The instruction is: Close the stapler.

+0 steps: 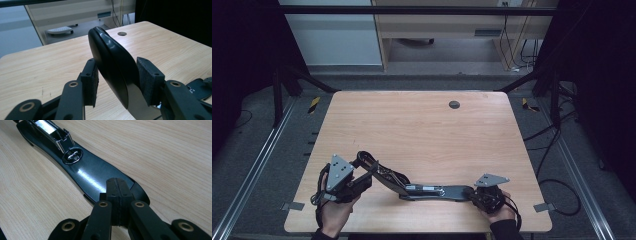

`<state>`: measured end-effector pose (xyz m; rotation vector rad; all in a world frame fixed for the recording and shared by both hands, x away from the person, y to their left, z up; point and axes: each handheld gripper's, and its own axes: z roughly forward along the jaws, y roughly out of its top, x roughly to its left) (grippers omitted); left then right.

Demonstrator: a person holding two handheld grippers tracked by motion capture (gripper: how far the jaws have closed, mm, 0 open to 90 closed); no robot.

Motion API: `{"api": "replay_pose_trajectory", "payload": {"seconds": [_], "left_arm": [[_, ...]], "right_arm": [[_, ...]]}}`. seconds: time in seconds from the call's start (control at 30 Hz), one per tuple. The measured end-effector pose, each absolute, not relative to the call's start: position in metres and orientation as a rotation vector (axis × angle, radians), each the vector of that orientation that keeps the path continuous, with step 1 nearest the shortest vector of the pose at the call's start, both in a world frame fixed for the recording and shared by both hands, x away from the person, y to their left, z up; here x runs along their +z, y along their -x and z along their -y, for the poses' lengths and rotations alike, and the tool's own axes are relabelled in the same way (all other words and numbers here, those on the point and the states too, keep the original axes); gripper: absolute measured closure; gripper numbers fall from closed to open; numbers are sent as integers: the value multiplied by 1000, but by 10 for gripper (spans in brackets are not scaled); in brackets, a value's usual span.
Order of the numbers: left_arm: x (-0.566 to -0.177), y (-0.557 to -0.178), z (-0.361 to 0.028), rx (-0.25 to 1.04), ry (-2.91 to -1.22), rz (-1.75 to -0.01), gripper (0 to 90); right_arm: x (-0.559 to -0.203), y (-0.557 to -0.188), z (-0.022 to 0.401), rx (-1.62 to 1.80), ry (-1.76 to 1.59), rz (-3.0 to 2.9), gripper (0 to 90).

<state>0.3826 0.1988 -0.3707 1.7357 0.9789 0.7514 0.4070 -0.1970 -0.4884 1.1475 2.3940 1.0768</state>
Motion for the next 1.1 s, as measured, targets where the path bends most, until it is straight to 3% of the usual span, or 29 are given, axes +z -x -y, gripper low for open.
{"api": "replay_pose_trajectory", "payload": {"seconds": [1.1], "left_arm": [[-357, -381, -158, 805, -1790, -900, 563]], "right_arm": [[-488, -407, 195, 1080, -1173, -2398, 900]]}}
